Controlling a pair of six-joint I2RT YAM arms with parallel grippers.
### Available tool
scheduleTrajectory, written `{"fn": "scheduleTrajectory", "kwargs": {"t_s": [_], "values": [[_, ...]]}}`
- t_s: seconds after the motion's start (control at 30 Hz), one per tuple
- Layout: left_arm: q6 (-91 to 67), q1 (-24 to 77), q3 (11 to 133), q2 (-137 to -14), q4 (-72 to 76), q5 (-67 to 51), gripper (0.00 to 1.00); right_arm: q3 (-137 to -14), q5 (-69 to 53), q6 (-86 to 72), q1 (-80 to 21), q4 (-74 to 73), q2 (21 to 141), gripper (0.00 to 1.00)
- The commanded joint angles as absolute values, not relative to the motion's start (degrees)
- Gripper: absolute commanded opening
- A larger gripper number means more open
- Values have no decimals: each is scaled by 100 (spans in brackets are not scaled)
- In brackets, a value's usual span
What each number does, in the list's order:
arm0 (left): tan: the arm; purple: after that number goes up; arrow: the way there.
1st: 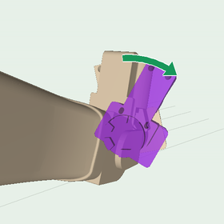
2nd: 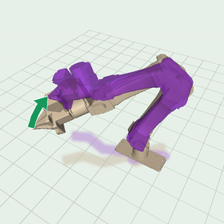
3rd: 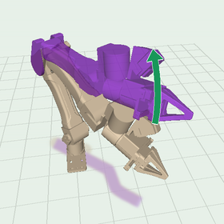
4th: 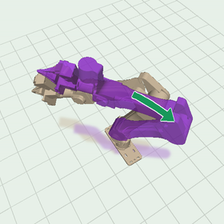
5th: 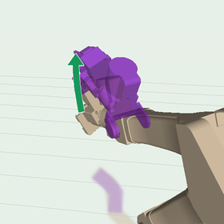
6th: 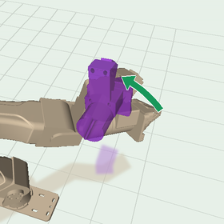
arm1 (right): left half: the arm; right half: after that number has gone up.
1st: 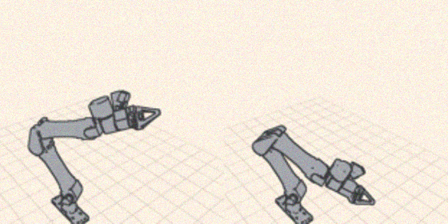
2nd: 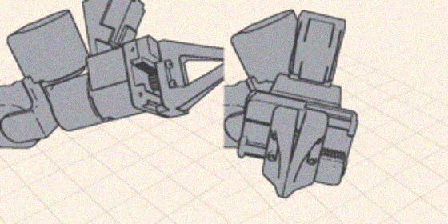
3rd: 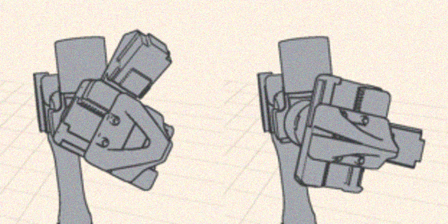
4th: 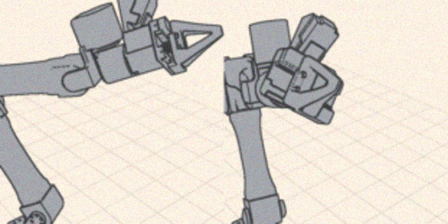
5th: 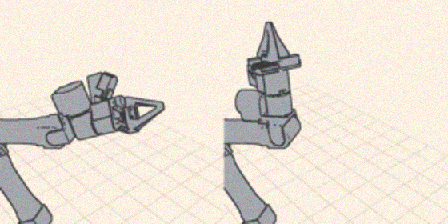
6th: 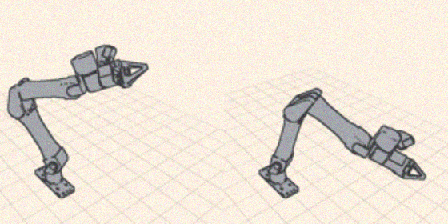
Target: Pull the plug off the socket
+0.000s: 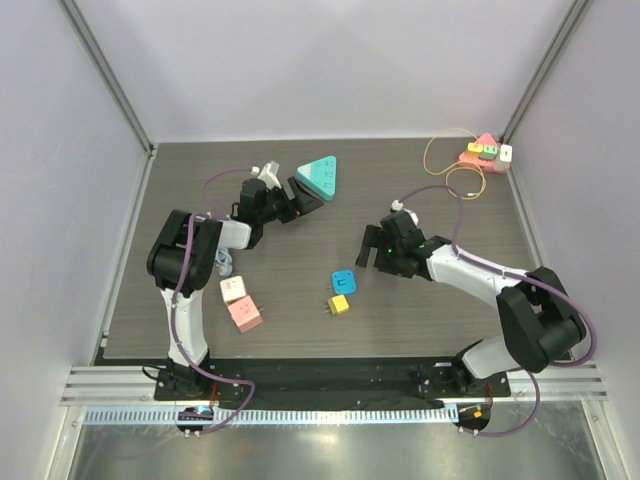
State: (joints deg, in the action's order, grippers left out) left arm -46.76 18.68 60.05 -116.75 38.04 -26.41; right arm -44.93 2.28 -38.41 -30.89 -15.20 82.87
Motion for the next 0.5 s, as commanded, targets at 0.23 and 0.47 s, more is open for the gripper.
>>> {"fn": "scheduleTrajectory", "kwargs": {"t_s": [0.23, 0.47], "values": [[-4764, 1872, 5959, -11646, 4271, -2777, 84, -5905, 2890, -4131, -1337, -1679, 7989, 100], [-4851, 1863, 6099, -11733, 4324, -2883, 83, -6986, 3551, -4456, -291, -1266, 8665, 100]]}}
